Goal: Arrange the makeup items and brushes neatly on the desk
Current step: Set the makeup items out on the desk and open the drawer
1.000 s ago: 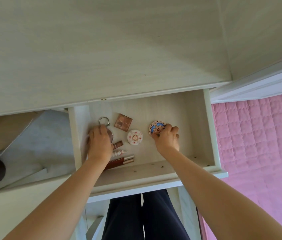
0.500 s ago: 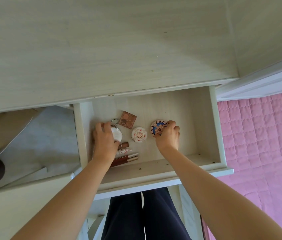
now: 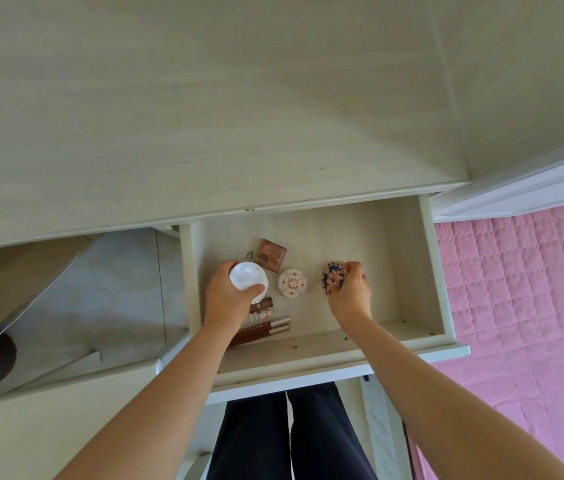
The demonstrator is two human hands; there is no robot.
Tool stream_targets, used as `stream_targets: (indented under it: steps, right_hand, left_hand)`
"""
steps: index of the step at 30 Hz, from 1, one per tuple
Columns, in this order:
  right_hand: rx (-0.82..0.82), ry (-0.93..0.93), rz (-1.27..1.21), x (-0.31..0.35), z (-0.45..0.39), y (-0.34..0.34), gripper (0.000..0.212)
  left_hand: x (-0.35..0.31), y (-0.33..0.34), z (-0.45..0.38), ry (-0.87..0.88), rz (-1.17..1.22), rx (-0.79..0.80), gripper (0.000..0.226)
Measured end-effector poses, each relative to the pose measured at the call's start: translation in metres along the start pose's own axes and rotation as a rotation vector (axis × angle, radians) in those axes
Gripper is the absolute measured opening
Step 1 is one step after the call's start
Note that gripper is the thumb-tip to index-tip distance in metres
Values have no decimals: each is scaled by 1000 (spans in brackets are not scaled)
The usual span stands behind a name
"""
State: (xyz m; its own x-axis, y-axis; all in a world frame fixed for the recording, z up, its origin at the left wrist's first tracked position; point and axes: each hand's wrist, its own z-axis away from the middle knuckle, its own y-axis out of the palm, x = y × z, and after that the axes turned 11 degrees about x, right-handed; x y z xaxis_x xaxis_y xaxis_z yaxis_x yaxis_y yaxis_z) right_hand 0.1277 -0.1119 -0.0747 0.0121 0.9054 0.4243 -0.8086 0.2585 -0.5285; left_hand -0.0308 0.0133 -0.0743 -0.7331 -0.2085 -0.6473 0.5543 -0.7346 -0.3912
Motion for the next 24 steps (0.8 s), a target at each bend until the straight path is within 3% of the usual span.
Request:
stream_targets:
  steps: [11,24]
  right_hand:
    - [-11,-153,-143,40,61,-16,48]
    - [73,-353,-285,131,99,-41,47]
  left_hand:
    - [-35,-40,56,41,341,18,54]
    - [-78,-110,63,116,439,-21,53]
